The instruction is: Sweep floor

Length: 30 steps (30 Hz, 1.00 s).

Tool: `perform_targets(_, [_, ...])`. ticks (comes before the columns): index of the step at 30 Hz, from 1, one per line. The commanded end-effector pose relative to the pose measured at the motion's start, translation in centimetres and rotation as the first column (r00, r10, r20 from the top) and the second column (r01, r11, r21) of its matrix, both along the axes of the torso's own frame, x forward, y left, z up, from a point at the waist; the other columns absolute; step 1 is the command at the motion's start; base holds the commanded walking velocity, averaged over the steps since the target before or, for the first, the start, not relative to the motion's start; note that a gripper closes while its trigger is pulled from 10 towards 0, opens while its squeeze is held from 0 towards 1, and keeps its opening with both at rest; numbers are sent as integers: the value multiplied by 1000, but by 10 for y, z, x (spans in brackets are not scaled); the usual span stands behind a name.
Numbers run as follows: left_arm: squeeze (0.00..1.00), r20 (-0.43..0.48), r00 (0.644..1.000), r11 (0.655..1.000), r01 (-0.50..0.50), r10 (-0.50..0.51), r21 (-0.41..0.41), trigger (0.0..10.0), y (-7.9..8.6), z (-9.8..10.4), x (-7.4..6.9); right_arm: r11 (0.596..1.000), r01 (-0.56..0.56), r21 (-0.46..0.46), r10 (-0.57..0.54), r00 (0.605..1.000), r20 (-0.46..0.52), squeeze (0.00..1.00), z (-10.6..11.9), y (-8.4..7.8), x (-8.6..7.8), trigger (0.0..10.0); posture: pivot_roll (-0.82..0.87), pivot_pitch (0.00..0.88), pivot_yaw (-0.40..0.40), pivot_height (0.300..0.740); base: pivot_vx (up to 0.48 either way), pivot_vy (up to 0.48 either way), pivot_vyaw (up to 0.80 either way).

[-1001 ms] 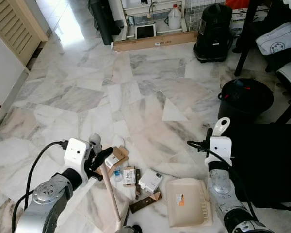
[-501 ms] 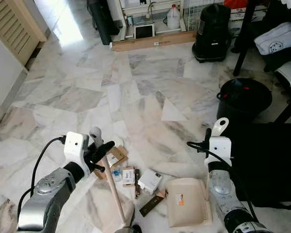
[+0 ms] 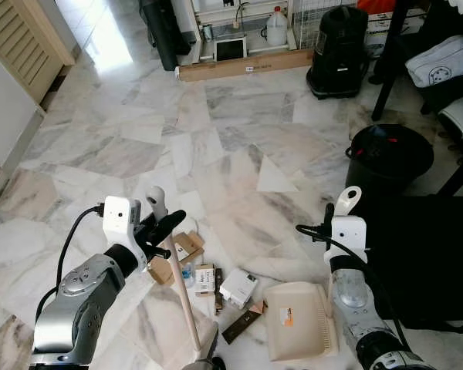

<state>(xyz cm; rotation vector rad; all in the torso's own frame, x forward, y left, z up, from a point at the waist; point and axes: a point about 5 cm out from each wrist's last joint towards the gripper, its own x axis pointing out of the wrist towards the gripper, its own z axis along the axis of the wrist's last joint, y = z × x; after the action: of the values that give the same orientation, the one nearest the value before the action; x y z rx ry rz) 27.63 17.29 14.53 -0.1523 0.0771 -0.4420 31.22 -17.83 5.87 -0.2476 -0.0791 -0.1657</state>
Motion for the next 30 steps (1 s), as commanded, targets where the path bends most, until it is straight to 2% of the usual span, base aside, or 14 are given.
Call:
perform_targets(1, [0, 45, 999, 999, 19, -18, -26, 10000, -7, 5, -1, 1000, -20, 24, 23, 991, -134, 0, -26, 8, -13, 10000, 229, 182, 121, 740, 0, 0, 0])
perform_targets(5, [0, 69, 997, 1000, 16, -17, 25, 10000, -8, 8, -2, 1000, -18, 23, 21, 990, -136, 0, -26, 7, -14, 10000, 231, 181, 120, 740, 0, 0, 0])
perform_targets(6, [0, 79, 997, 998, 19, -24, 63, 10000, -9, 8, -3, 1000, -18, 21, 21, 990, -136, 0, -26, 7, -14, 10000, 233, 179, 119, 740, 0, 0, 0])
perform_targets(13, [0, 92, 996, 994, 13, -23, 104, 10000, -10, 4, -3, 1000, -19, 20, 22, 991, -131, 0, -26, 8, -13, 10000, 223, 179, 117, 740, 0, 0, 0])
perform_targets(19, [0, 199, 979, 981, -82, 46, 176, 10000, -8, 10, 0, 1000, -11, 12, 12, 993, -119, 0, -25, 4, -15, 10000, 217, 175, 116, 740, 0, 0, 0])
perform_targets(25, [0, 227, 973, 977, -85, 39, 194, 10000, -10, 14, -4, 1000, -12, 10, 13, 993, -116, 0, -24, 5, -14, 10000, 221, 169, 114, 740, 0, 0, 0])
perform_targets(30, [0, 196, 980, 979, -57, 17, 197, 10000, -12, 6, -5, 1000, -18, 14, 19, 993, -115, 0, -23, 8, -13, 10000, 221, 167, 115, 740, 0, 0, 0])
